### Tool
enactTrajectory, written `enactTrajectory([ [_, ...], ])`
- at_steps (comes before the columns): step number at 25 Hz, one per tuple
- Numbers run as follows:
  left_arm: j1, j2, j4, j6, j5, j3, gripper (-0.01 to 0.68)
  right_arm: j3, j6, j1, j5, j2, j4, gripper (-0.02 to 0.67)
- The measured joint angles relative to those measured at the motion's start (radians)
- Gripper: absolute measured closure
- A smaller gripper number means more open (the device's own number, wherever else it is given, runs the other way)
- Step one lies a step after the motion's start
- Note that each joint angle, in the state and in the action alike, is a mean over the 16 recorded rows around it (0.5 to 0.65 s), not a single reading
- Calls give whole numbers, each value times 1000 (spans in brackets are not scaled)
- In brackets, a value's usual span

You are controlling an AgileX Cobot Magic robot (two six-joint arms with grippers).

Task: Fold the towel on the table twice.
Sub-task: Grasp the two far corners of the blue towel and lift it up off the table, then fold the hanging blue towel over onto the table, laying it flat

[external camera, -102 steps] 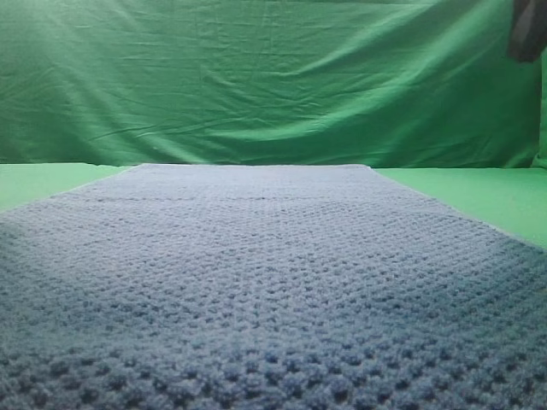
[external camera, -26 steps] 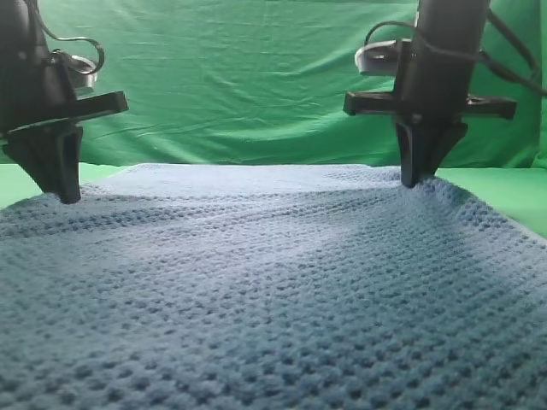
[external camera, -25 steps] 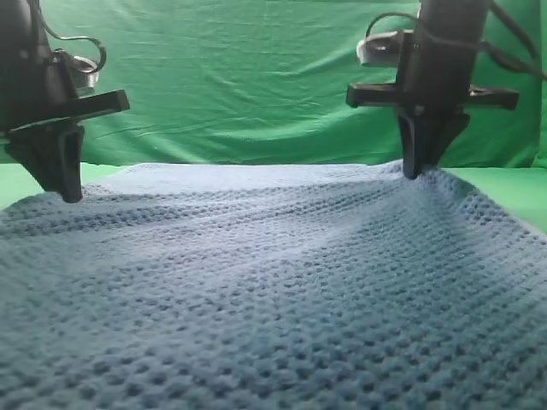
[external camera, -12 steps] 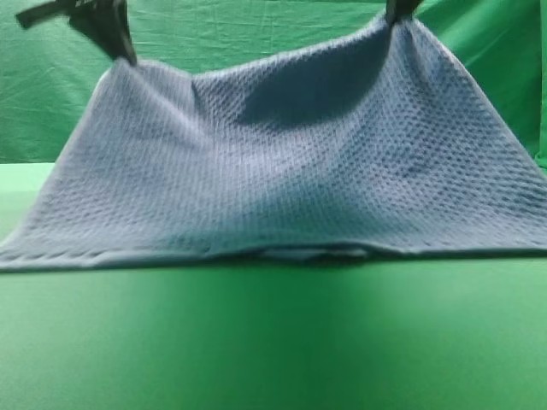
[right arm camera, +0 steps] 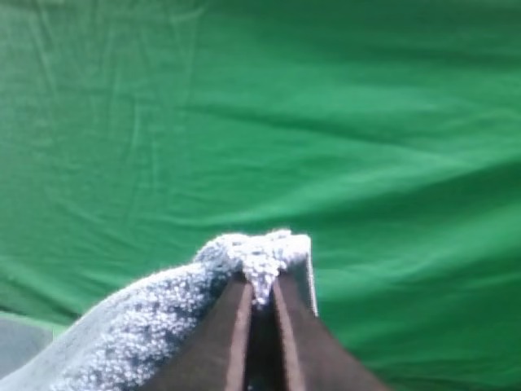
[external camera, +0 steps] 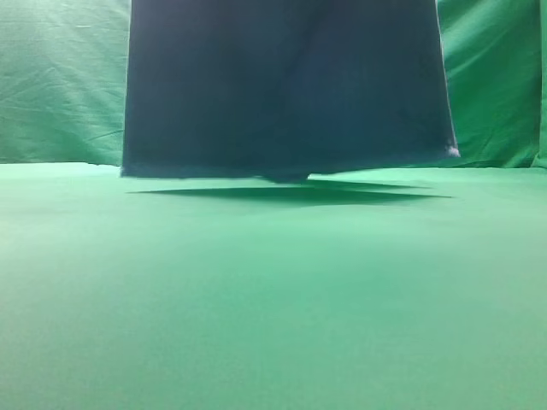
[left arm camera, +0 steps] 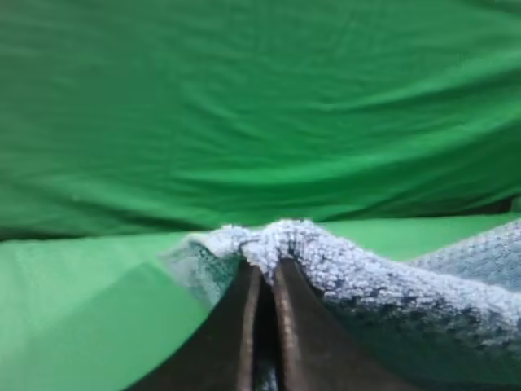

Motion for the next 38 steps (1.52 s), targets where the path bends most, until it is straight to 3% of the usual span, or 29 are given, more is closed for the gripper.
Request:
enactTrajectory([
  [8, 0, -9, 8, 42, 62, -45, 673, -29, 1, -28, 72, -1, 1, 649],
  [17, -2, -47, 69, 5, 148, 68, 673, -19, -2, -21, 289, -18, 16, 649],
  [28, -5, -265, 95, -28, 21, 447, 673, 60, -19, 25, 432, -111, 37, 649],
  [38, -6, -536, 38, 16, -93, 850, 673, 425, 17, 69, 323, -338, 35, 649],
])
